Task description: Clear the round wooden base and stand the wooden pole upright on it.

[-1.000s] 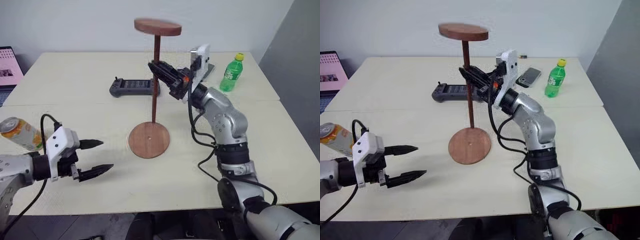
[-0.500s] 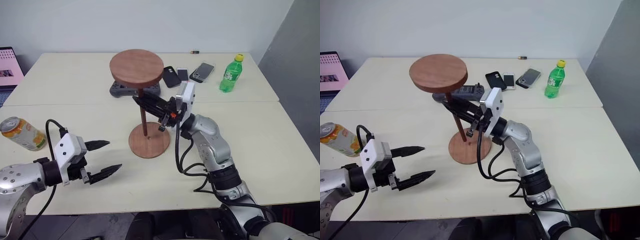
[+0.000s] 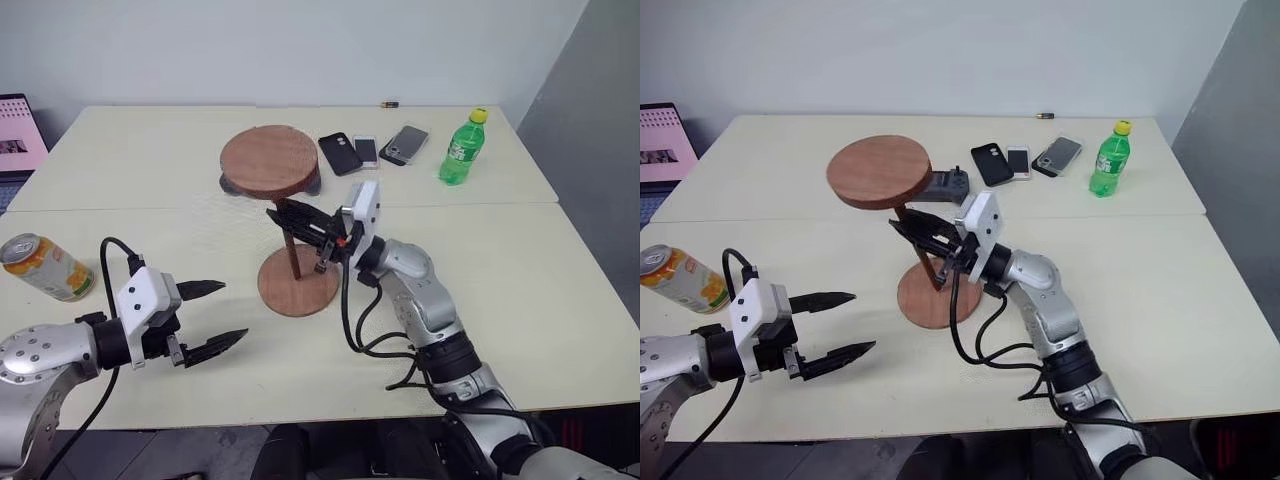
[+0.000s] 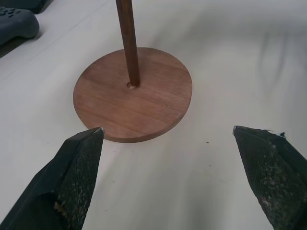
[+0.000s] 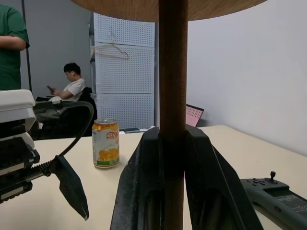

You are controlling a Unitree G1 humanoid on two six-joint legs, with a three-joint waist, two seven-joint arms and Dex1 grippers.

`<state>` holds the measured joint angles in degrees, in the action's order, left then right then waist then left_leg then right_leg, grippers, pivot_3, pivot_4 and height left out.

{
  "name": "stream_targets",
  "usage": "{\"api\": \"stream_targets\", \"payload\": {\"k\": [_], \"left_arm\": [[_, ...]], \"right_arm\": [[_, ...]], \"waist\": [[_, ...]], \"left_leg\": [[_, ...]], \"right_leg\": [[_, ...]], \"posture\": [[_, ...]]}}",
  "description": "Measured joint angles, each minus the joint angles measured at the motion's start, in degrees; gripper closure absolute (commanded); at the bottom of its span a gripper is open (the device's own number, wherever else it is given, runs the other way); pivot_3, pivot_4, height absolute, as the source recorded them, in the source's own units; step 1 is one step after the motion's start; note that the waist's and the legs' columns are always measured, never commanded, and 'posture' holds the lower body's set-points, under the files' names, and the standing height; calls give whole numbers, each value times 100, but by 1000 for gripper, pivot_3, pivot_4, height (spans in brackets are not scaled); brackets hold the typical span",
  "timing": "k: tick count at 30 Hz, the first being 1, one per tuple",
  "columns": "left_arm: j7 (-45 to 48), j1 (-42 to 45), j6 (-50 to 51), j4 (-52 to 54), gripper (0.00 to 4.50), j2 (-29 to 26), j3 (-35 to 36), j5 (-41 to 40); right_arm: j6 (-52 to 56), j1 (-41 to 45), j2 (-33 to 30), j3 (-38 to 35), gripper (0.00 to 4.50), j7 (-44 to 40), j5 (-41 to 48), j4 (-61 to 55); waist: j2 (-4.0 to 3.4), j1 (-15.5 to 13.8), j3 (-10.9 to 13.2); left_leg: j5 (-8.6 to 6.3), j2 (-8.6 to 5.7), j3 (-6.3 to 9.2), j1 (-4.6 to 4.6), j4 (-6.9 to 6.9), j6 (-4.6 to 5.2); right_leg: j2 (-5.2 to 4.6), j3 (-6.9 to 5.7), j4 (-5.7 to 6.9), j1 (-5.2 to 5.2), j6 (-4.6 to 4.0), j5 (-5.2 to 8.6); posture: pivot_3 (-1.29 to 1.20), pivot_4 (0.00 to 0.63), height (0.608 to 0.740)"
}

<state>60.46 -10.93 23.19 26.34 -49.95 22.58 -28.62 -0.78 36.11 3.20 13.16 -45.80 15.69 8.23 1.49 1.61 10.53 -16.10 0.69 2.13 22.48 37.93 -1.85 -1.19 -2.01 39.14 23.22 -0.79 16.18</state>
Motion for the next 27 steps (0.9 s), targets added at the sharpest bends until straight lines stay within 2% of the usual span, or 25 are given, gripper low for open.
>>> {"api": "stream_targets", "payload": {"k": [27], "left_arm": [[33, 162, -12, -141, 0, -9, -208, 74]], "right_arm": [[-548, 3, 33, 64, 4276, 41, -140, 459]], "waist": [[1, 0, -1]], "left_leg": [[0, 0, 0, -2, 1, 0]], "right_leg": [[0, 0, 3, -1, 0, 0]], "posture": [[0, 150, 740]]}}
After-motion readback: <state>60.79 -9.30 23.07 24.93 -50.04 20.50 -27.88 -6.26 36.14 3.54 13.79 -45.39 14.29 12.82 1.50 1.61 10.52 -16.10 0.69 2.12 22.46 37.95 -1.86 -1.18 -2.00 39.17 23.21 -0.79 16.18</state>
